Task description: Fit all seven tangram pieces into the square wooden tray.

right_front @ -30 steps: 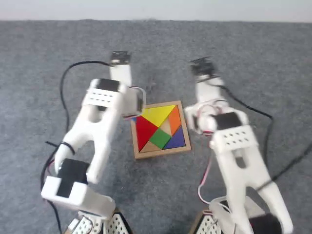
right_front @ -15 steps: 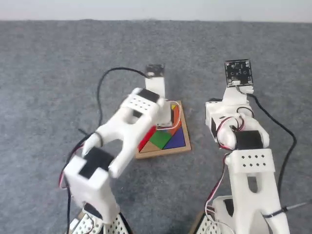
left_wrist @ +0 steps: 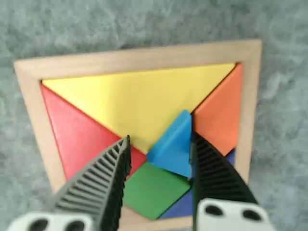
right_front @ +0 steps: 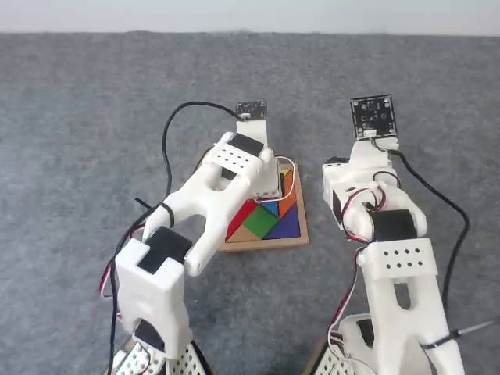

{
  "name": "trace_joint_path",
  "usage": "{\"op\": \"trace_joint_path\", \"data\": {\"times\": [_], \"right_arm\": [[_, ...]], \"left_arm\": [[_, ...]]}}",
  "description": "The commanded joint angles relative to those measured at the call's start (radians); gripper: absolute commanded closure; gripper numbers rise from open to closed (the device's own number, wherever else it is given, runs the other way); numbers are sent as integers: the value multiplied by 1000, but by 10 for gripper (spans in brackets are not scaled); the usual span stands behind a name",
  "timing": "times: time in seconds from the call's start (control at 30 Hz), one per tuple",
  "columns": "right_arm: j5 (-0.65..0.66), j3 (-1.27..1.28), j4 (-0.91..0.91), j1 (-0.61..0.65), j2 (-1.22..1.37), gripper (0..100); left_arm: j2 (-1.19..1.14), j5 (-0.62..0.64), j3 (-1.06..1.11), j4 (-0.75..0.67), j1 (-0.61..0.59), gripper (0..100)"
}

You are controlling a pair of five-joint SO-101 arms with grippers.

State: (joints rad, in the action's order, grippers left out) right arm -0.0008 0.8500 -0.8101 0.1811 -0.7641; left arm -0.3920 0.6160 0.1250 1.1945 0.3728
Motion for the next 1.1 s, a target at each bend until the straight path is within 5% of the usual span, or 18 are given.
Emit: {"op": "trace_joint_path", "data": {"times": [0.0, 0.17, 0.33, 0.5, 0.73, 0.93, 1.07], "right_arm": [[0, -5, 22, 7, -39, 976], [0, -5, 22, 7, -39, 976], [-2, -3, 24, 7, -39, 976], [2, -2, 62, 48, 47, 976], [81, -20, 163, 104, 251, 976], [94, 48, 240, 101, 202, 973], [94, 143, 344, 107, 148, 972]], "left_arm": [[3, 3, -99, 118, 25, 791], [11, -3, -171, 215, 25, 757], [140, -43, -84, 158, 20, 758], [431, -52, 222, -64, -32, 758], [847, -207, 628, -496, -285, 772], [1212, -408, 938, -684, -404, 865], [1439, -477, 1132, -681, -482, 934]]}}
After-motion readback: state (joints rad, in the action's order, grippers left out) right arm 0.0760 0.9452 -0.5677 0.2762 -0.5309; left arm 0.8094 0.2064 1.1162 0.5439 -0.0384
